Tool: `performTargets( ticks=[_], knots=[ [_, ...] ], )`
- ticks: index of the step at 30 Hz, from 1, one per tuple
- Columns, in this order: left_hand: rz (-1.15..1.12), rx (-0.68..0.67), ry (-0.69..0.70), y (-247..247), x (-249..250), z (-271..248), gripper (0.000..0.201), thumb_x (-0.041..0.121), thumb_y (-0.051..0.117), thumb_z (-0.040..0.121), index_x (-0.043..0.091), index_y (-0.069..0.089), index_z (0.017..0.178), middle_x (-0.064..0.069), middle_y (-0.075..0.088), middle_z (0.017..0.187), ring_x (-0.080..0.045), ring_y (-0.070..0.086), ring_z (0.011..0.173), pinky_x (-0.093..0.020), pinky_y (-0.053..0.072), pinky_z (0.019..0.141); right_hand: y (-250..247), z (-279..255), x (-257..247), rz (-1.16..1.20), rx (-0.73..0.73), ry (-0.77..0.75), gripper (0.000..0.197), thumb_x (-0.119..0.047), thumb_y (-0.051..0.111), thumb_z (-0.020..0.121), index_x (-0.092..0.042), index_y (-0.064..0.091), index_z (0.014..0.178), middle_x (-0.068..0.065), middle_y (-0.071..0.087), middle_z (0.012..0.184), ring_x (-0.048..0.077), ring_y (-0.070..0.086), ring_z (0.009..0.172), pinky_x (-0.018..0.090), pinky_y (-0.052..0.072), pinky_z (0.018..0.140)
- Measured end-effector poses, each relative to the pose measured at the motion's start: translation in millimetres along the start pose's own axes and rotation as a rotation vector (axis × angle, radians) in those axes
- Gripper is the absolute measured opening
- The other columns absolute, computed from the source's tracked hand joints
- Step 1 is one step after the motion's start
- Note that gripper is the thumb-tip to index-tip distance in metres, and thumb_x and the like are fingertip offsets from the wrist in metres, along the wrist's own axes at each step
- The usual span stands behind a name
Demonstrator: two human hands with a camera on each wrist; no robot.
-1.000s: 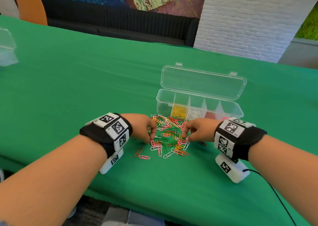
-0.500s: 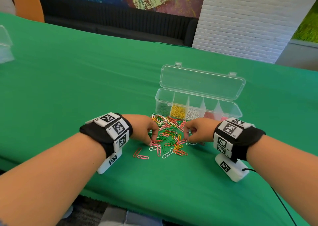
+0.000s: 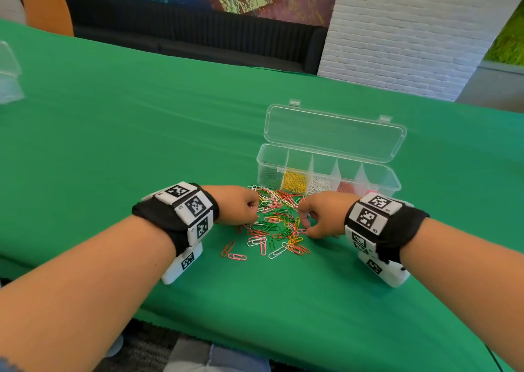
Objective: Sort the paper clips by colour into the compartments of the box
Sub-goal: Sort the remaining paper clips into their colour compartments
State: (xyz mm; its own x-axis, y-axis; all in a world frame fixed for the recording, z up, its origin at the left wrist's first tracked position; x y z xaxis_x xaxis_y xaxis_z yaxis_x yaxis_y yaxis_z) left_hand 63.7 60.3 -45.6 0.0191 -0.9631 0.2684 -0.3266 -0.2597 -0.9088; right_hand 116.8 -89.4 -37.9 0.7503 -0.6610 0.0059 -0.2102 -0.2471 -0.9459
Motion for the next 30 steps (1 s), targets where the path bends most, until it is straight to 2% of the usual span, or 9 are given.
performTargets(
  ticks=[5, 10, 14, 16, 19, 21, 24, 27, 30],
  knots=[
    [-0.015, -0.009, -0.048, 0, -1, 1, 0.017, 0.023, 0.039, 0.093, 0.021, 0.038, 0.076, 0.002, 0.044, 0.070, -0.015, 0.038, 0.061, -0.026, 0.034, 0.055, 3, 2, -4, 0.073, -0.024, -0.014, 0.006, -0.017, 0.058, 0.084, -0.023, 0.058, 0.086, -0.012, 0.046, 0.070, 0.004, 0.044, 0.059, 0.014, 0.034, 0.053],
    [-0.139, 0.003, -0.045, -1, 0, 0, 0.012, 0.019, 0.036, 0.093, 0.019, 0.040, 0.082, 0.004, 0.062, 0.080, -0.013, 0.052, 0.065, -0.022, 0.039, 0.050, 5, 1, -3, 0.035, -0.074, 0.048, 0.004, -0.017, 0.056, 0.083, -0.018, 0.059, 0.082, -0.006, 0.054, 0.071, 0.008, 0.048, 0.059, 0.019, 0.041, 0.055],
    [-0.110, 0.044, -0.014, -1, 0, -1, 0.012, 0.015, 0.040, 0.090, 0.022, 0.040, 0.080, -0.002, 0.064, 0.084, -0.017, 0.054, 0.070, -0.028, 0.045, 0.060, 8, -1, -4, 0.010, -0.082, 0.058, 0.002, -0.020, 0.057, 0.081, -0.018, 0.057, 0.080, -0.002, 0.055, 0.078, 0.015, 0.050, 0.071, 0.024, 0.046, 0.066],
    [-0.121, 0.055, -0.008, -2, 1, -2, 0.011, 0.013, 0.040, 0.090, 0.023, 0.044, 0.091, -0.003, 0.064, 0.088, -0.019, 0.056, 0.074, -0.032, 0.049, 0.066, 8, -2, -2, 0.035, -0.093, 0.060, 0.004, -0.019, 0.057, 0.081, -0.019, 0.055, 0.078, -0.003, 0.054, 0.076, 0.015, 0.050, 0.071, 0.024, 0.045, 0.067],
    [-0.174, 0.046, -0.005, -3, 1, -2, 0.025, 0.010, 0.037, 0.090, 0.026, 0.048, 0.105, 0.002, 0.055, 0.078, -0.018, 0.051, 0.064, -0.026, 0.044, 0.056, 9, -4, 0, 0.069, -0.101, 0.070, 0.013, -0.018, 0.056, 0.081, -0.020, 0.050, 0.070, -0.003, 0.054, 0.076, 0.014, 0.049, 0.070, 0.023, 0.044, 0.065],
    [-0.202, 0.026, -0.017, -3, 0, -3, 0.028, 0.007, 0.034, 0.088, 0.028, 0.053, 0.090, 0.000, 0.051, 0.071, -0.017, 0.044, 0.059, -0.024, 0.040, 0.055, 8, -7, 3, 0.137, -0.075, 0.083, 0.019, -0.018, 0.054, 0.082, -0.021, 0.045, 0.066, -0.004, 0.049, 0.069, 0.012, 0.045, 0.063, 0.020, 0.041, 0.058],
    [-0.223, 0.013, -0.048, -4, -3, -4, 0.029, 0.007, 0.035, 0.087, 0.022, 0.050, 0.067, 0.001, 0.045, 0.063, -0.018, 0.040, 0.061, -0.028, 0.038, 0.065, -3, -13, 11, 0.363, 0.034, 0.119, 0.022, -0.013, 0.051, 0.085, -0.021, 0.043, 0.066, -0.006, 0.047, 0.064, 0.007, 0.044, 0.057, 0.016, 0.040, 0.055],
    [-0.105, -0.032, -0.060, -2, -1, -7, 0.020, 0.014, 0.039, 0.088, 0.020, 0.044, 0.069, 0.001, 0.044, 0.067, -0.018, 0.039, 0.064, -0.027, 0.037, 0.064, -8, -14, 19, 0.659, 0.093, 0.181, 0.020, -0.003, 0.047, 0.088, -0.018, 0.048, 0.075, -0.003, 0.053, 0.064, 0.009, 0.049, 0.055, 0.018, 0.043, 0.052],
    [0.022, -0.060, -0.010, 2, 6, -10, 0.016, 0.022, 0.049, 0.085, 0.022, 0.044, 0.069, 0.004, 0.046, 0.070, -0.016, 0.042, 0.066, -0.026, 0.039, 0.064, -2, -12, 27, 0.827, 0.056, 0.287, 0.028, 0.003, 0.035, 0.091, -0.014, 0.053, 0.077, 0.002, 0.050, 0.056, 0.010, 0.049, 0.044, 0.019, 0.040, 0.043]
  ],
)
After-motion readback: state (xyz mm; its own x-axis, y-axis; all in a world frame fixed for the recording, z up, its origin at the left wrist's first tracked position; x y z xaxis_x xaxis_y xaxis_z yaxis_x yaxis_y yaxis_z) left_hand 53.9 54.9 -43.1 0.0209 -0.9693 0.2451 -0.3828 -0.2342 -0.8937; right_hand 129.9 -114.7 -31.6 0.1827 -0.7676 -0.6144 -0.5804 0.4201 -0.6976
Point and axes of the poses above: each hand's wrist, its own z-axis towards the middle knuckle, its own y-axis out of the palm, x = y × z, the point moved 5 cm from there along z, towards the middle knuckle
